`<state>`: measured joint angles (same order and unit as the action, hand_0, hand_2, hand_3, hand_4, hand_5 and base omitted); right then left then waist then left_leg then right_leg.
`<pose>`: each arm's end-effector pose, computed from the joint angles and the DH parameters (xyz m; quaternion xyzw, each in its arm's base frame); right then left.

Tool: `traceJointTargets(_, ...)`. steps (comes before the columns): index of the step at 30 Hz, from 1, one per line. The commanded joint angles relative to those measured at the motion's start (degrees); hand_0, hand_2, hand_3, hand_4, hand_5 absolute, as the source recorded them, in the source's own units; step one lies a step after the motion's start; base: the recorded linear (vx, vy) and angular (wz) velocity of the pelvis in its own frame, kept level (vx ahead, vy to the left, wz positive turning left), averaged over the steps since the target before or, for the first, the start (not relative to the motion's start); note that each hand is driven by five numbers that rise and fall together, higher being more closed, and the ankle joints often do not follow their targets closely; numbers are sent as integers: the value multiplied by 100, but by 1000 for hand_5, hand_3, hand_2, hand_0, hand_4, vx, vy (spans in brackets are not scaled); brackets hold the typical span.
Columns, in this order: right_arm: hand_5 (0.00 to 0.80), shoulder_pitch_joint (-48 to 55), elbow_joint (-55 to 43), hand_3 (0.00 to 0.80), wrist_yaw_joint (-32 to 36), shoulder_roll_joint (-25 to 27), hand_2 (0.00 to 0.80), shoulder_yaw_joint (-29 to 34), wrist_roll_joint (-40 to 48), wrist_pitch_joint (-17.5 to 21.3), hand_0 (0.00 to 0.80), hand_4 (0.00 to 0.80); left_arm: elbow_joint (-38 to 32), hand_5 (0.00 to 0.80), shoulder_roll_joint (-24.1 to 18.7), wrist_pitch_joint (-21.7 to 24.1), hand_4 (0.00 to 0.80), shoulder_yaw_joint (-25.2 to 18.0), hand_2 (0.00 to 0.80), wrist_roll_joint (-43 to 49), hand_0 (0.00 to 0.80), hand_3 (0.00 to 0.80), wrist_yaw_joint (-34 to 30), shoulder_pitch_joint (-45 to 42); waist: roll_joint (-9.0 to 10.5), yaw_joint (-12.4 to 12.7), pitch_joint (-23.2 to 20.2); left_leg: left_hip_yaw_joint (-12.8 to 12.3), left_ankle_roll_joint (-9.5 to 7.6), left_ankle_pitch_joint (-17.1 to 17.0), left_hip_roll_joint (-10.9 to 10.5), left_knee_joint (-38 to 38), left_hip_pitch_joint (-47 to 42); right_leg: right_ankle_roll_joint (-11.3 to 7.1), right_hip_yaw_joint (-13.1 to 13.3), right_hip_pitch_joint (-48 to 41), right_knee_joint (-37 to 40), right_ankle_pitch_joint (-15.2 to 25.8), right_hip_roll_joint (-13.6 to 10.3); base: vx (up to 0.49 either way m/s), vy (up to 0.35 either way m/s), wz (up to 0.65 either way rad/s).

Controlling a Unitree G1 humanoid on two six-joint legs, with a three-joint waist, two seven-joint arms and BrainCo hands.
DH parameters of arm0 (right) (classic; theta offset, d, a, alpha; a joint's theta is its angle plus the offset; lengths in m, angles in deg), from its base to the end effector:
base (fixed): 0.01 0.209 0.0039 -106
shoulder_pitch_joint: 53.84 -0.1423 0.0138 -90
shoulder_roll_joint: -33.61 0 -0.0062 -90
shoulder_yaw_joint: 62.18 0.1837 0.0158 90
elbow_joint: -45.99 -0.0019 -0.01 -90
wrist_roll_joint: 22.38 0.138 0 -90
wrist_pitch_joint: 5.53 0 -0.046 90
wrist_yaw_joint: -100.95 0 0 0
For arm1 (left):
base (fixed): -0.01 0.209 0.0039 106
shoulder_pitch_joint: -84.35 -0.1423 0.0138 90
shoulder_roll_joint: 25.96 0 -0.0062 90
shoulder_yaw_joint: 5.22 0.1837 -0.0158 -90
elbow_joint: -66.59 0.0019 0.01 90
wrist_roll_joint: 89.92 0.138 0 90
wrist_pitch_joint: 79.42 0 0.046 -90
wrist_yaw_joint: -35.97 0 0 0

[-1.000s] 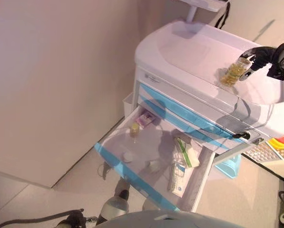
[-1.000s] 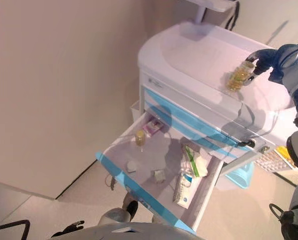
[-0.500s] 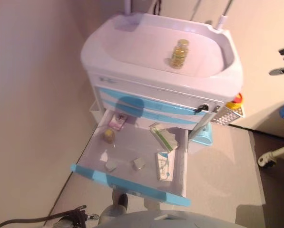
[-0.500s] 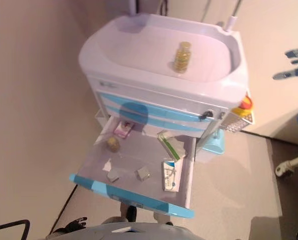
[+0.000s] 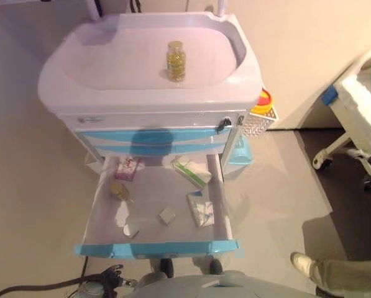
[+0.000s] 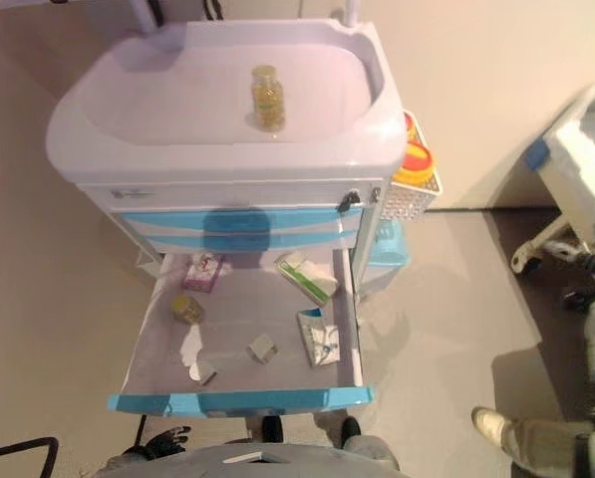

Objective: Open the drawer and pick up the medicine

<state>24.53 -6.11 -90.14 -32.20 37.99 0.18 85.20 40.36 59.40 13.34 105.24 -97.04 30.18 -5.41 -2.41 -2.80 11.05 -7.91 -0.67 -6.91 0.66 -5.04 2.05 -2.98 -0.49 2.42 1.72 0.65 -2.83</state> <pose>0.2090 -0.3541 0.0606 -0.1121 0.1206 -0.3150 0.9347 0.0907 0.2428 -0.1024 0.1649 0.5281 -0.0685 0.8302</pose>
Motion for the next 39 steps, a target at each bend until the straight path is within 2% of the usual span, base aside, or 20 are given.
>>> traceJointTargets(1, 0, -217, -350, 0, -611, -313, 0, -402, -167, 704, 0, 0, -31, 0, -32, 226, 0, 113, 0, -306, 0, 0, 159, 526, 276, 68, 421, 111, -46, 1067, -120, 562, 31, -308, -95, 469, -247, 235, -239, -200, -11, -9)
traceJointTargets(2, 0, -186, -271, 0, -664, -455, 0, -489, -123, 644, 0, 0, -164, 0, -25, 187, 0, 145, 0, -354, 0, 0, 192, 592, 262, 56, 524, 130, -51, 1059, -125, 634, 156, -295, -84, 552, -282, 235, -223, -200, -20, -13)
traceJointTargets(5, 0, -161, 134, 0, -1112, -751, 0, -881, -719, 997, 0, 0, -400, 0, -54, 326, 0, 309, 0, -433, 0, 0, 343, 757, 234, 53, 814, 155, -53, 1005, -106, 839, 560, -249, -74, 862, -380, 270, -185, -173, -28, -21)
traceJointTargets(10, 0, -382, 648, 0, -1524, -888, 0, -1509, -1256, 1218, 0, 0, -1057, 0, -235, 432, 0, 495, 0, -516, 0, 0, 511, 1141, 164, 115, 1277, 174, -36, 866, -50, 1165, 1287, -165, -146, 1449, -606, 332, -86, -152, -24, -27)
traceJointTargets(16, 0, -437, 1060, 0, -1633, -932, 0, -1920, -1342, 1317, 0, 0, -2326, 0, -943, 587, 0, 542, 0, -532, 0, 0, 720, 1501, 173, 208, 1766, 248, -14, 809, -60, 1612, 1960, -39, -301, 1925, -879, 318, 65, -82, -45, -4)
traceJointTargets(21, 0, -216, 1118, 0, -1605, -941, 0, -2066, -1532, 1226, 0, 0, -3723, 0, -1838, 153, 0, 421, 0, -197, 0, 0, 679, 1710, 147, 248, 1874, 290, -51, 867, -175, 2086, 2406, 55, -415, 2294, -1211, 257, 65, 0, -5, -1)
traceJointTargets(25, 0, -54, 1025, 0, -1586, -1003, 0, -2174, -1726, 1141, 0, 0, -4267, 0, -2357, -194, 0, 320, 0, -58, 0, 0, 495, 2017, 100, 173, 1874, 265, -117, 991, -244, 2452, 2664, 88, -382, 2551, -1469, 194, 43, 29, 43, 1)
traceJointTargets(27, 0, 7, 940, 0, -1489, -1003, 0, -2315, -1941, 1087, 0, 0, -4534, 0, -2706, -579, 0, 199, 0, -263, 0, 0, 199, 2423, 81, 92, 1874, 205, -172, 1067, -288, 2630, 2781, 92, -313, 2697, -1599, 169, 13, 36, 76, 1)
traceJointTargets(33, 0, 165, 784, 0, -1232, -1004, 0, -2485, -2199, 1050, 0, 0, -4615, 0, -3319, -1447, 0, 33, 0, -752, 0, 0, -511, 3446, 50, -110, 1874, 57, -268, 1285, -360, 3017, 2899, 51, -127, 2872, -1823, 151, -73, 43, 83, -10)
traceJointTargets(35, 0, 179, 712, 0, -1140, -937, 0, -2540, -2226, 1038, 0, 0, -4389, 0, -3508, -1627, 0, 60, 0, -836, 0, 0, -714, 3820, 38, -211, 1874, -21, -294, 1354, -377, 3146, 2929, 33, -22, 2936, -1888, 173, -96, 41, 123, -15)
traceJointTargets(39, 0, 216, 565, 0, -1004, -819, 0, -2620, -2361, 991, 0, 0, -3545, 0, -3701, -1690, 0, 103, 0, -1227, 0, 0, -459, 4580, 48, -405, 1874, -140, -314, 1436, -380, 3312, 2913, 1, 170, 2990, -1960, 202, -93, 53, 148, -20)
